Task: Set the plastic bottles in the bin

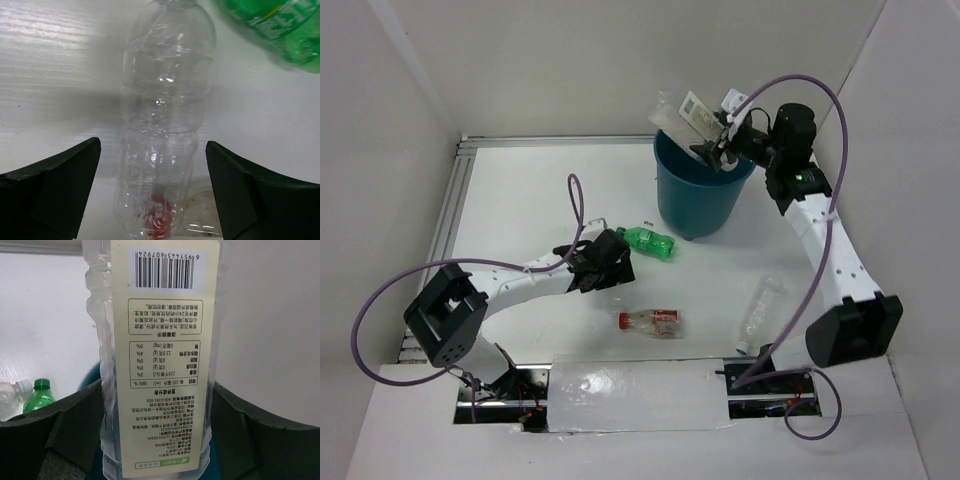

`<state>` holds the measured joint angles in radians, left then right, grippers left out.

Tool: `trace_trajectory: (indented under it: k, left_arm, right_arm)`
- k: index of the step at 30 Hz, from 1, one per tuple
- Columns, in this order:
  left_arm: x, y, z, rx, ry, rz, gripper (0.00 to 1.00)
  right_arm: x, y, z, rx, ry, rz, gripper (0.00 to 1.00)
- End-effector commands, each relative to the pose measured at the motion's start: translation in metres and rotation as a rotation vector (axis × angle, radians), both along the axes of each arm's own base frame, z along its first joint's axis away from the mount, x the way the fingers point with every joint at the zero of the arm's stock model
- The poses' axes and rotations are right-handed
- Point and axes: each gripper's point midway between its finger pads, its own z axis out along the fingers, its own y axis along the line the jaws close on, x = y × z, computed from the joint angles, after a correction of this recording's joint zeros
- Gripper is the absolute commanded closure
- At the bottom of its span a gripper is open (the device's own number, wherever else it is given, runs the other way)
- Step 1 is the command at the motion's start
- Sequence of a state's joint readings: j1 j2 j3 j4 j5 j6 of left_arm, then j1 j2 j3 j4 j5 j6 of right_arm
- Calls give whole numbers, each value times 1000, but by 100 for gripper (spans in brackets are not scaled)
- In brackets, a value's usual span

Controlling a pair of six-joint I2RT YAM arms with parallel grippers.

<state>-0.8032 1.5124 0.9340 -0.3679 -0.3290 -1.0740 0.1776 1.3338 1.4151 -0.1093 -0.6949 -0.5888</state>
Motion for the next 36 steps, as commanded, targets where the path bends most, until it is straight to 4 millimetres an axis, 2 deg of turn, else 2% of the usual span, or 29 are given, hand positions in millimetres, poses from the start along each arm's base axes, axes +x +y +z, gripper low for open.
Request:
trace_trajectory:
  k: [1,2,3,4,7,9,10,12,13,14,15,16,17,18,19,21,22,23,24,25,26,27,29,30,32,33,34,35,36]
  left_arm:
    - [1,9,-16,63,-6,-22,2]
    - [0,13,-23,81,0,-17,3]
    - [-1,14,-27,94,6,-25,3]
    - [1,12,-26,88,0,-24,5]
    - [0,14,-34,113,3,-51,17]
    - [1,12,-42,130,8,-84,38]
    - [3,10,-39,124,2,-83,39]
    - [1,13,-43,144,16,-93,58]
    - [2,11,-38,139,10,-93,73]
    - [4,9,-21,113,-17,-91,81]
    - [3,11,-11,121,-42,-101,87]
    - [5,8,10,120,-84,-120,95]
    - [6,5,30,106,-134,-134,97]
    - [5,-3,65,57,-219,-161,100]
    - [14,-11,99,26,-308,-197,100]
    - [19,-28,149,-48,-433,-264,100]
    - [22,-36,173,-67,-503,-319,100]
    - [31,-49,220,-142,-617,-326,100]
    - [35,-58,242,-169,-674,-350,100]
    - [39,-68,262,-196,-727,-380,100]
    - [49,-81,268,-178,-761,-415,100]
    - [55,-96,314,-239,-873,-424,100]
    - [70,-114,338,-232,-947,-444,100]
    - [87,-133,355,-239,-984,-442,100]
    - [105,-153,366,-223,-1025,-450,98]
    - [110,-159,396,-255,-1088,-432,97]
    - [130,-180,369,-226,-1052,-437,97]
    - [139,-188,367,-213,-1060,-431,95]
    - [144,-192,388,-236,-1100,-405,83]
  right_arm:
    - [17,-12,26,69,2,7,30]
    - [24,-13,15,93,72,19,19]
    - [26,-21,19,107,86,10,4]
    - [26,-24,19,123,105,10,0]
    - [15,-36,34,176,123,-15,0]
    - [0,-43,48,222,158,-58,0]
    - [1,-49,48,223,157,-73,0]
    - [-13,-56,46,227,212,-80,0]
    - [-17,-65,49,229,214,-97,2]
    - [-27,-72,47,232,243,-120,9]
    - [-33,-78,46,234,257,-134,25]
    - [-30,-99,37,245,282,-215,65]
    - [-32,-111,30,259,308,-267,79]
    - [-36,-124,13,246,361,-324,89]
    - [-39,-144,-4,246,404,-391,96]
    - [-47,-163,-39,254,540,-485,100]
    - [-49,-170,-55,240,585,-503,95]
    - [-53,-180,-66,247,626,-552,86]
    - [-55,-188,-90,241,712,-596,63]
    - [-59,-189,-95,227,732,-604,47]
    - [-61,-194,-110,224,786,-625,33]
    - [-65,-196,-130,213,862,-640,23]
    - [-69,-200,-149,197,927,-664,0]
    - [-71,-200,-160,194,969,-672,0]
    - [-76,-204,-185,196,1084,-689,0]
    - [-79,-207,-193,204,1126,-697,0]
    - [-84,-205,-209,205,1214,-693,0]
    - [-87,-208,-217,205,1254,-696,0]
    - [-90,-213,-220,200,1276,-700,0]
